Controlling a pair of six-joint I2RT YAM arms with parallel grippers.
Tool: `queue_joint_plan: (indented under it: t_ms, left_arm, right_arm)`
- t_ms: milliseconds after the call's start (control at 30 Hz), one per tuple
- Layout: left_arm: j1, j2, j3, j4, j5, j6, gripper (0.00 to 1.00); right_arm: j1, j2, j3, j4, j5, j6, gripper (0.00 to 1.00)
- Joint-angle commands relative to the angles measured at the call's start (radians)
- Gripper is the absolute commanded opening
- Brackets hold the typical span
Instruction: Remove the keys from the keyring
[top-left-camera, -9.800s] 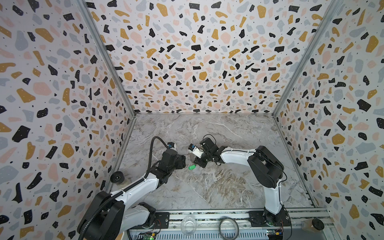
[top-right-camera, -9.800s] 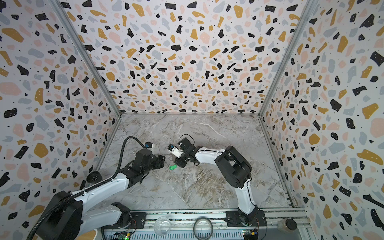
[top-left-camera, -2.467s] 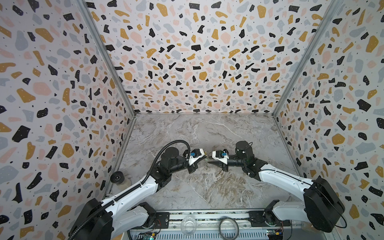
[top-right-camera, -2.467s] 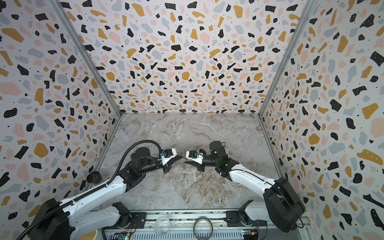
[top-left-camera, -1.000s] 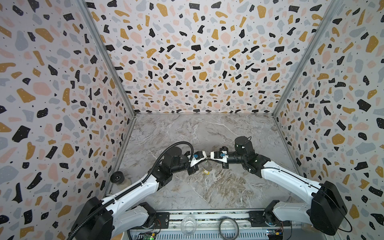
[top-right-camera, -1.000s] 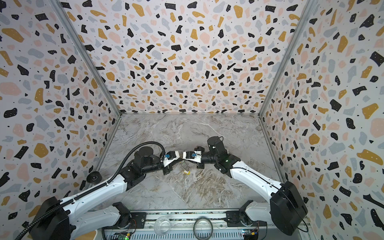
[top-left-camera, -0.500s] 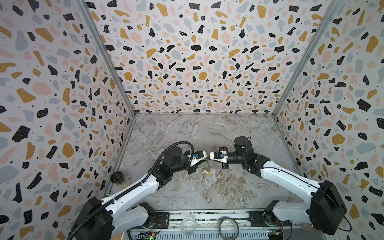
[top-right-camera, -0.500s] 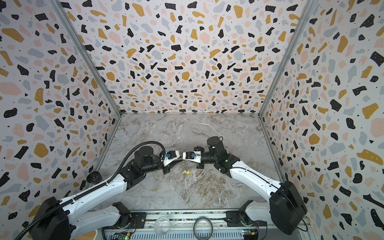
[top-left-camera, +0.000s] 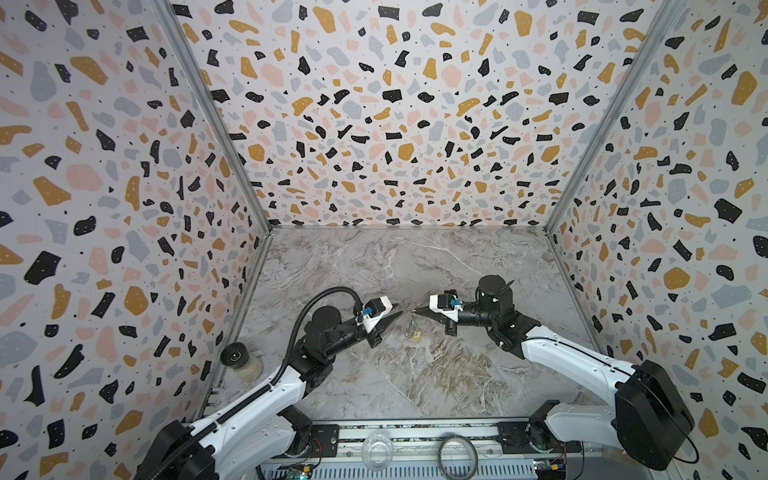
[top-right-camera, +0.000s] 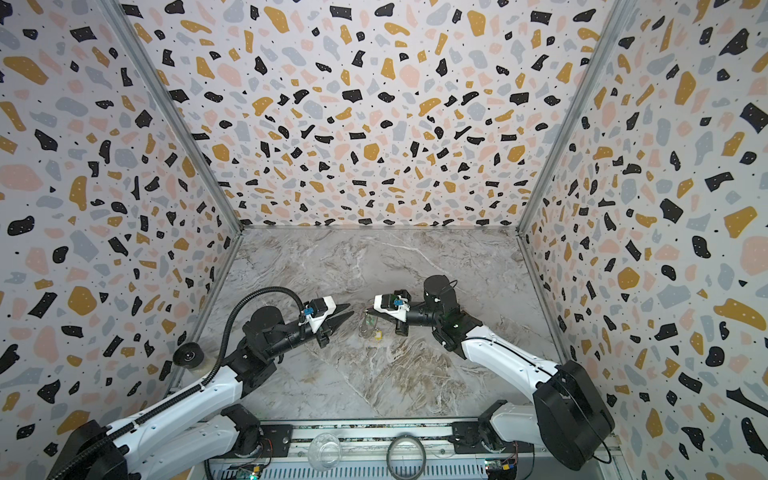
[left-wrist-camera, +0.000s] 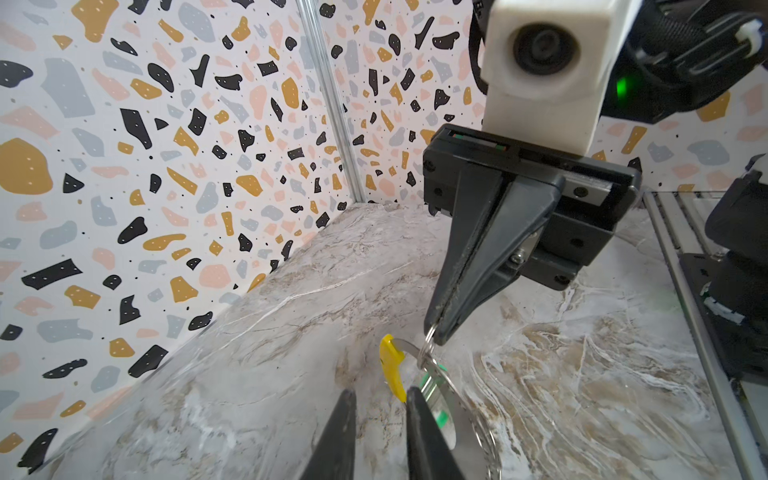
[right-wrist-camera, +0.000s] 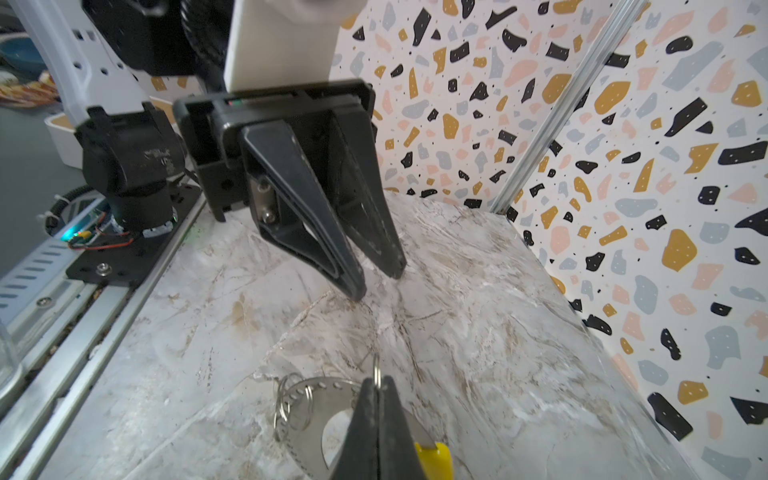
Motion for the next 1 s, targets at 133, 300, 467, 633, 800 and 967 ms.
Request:
queue_joint_plan:
  t_ms: [133,300,467,633,800,967]
  left_arm:
    - [0.002,0.047,-0.014,0.198,0.049,-0.091,0.24]
    - [-0.008,0.073,-0.004,0.204,0.079,-0.104,0.22]
    - [-0.022,0.071,0.0,0.189,0.077,-0.094,0.23]
    - [-0.033,0.093,0.026,0.185,0.088,-0.084,0.22]
    - [-0.042,0.099,0.031,0.191,0.091,-0.085,0.21]
    - [-0.044,0.1,0.029,0.209,0.083,-0.09,0.21]
  right_arm:
    - [-0.014,-0.008,-0.031,0.195,-0.072,0.129,0.0]
    - [-0.022,0.001,-0.049,0.268,-0.088,0.178,0.0]
    - [-0.024,0.008,-0.051,0.286,-0.098,0.193,0.0]
    - [-0.026,0.015,-0.048,0.302,-0.111,0.203,0.0]
    - [-0.025,0.014,-0.053,0.326,-0.124,0.222,0.0]
    - [-0.025,0.018,-0.06,0.33,-0.14,0.228,0.0]
